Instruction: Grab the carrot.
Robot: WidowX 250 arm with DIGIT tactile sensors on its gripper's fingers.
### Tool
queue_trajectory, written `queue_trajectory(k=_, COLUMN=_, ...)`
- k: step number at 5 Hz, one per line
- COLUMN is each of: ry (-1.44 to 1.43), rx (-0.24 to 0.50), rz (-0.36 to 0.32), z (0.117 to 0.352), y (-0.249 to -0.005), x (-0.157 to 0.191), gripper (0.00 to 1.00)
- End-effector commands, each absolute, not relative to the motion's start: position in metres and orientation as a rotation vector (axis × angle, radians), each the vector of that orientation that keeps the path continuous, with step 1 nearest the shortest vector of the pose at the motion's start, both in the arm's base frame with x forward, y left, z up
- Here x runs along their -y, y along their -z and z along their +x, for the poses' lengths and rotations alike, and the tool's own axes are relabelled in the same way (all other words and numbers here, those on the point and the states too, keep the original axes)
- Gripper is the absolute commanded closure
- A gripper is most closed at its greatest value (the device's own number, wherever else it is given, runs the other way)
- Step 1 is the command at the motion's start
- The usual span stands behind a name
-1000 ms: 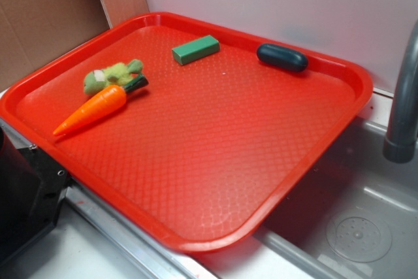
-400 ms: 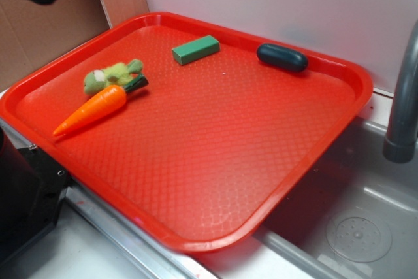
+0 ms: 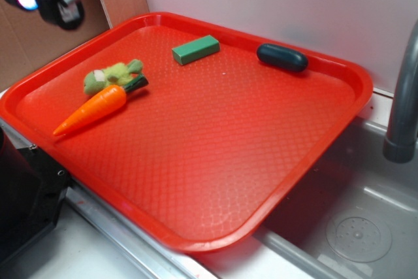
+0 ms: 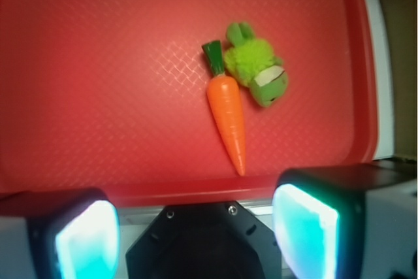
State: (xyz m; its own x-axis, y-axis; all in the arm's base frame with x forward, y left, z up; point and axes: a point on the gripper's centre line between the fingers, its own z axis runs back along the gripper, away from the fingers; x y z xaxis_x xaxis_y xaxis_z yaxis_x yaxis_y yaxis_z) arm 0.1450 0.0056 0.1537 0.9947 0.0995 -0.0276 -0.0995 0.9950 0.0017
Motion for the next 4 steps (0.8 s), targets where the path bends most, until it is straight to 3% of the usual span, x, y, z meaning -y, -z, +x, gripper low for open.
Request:
queue_trajectory(k=1, ry=-0.179, rx=-0.044, rz=0.047, z=0.16, y=-0.104, x=-0.023, gripper=0.0)
queue_trajectory(k=4, ry=-0.226, rx=-0.094, rz=0.04, z=0.159, y=-0.038, x=-0.038, gripper=0.0)
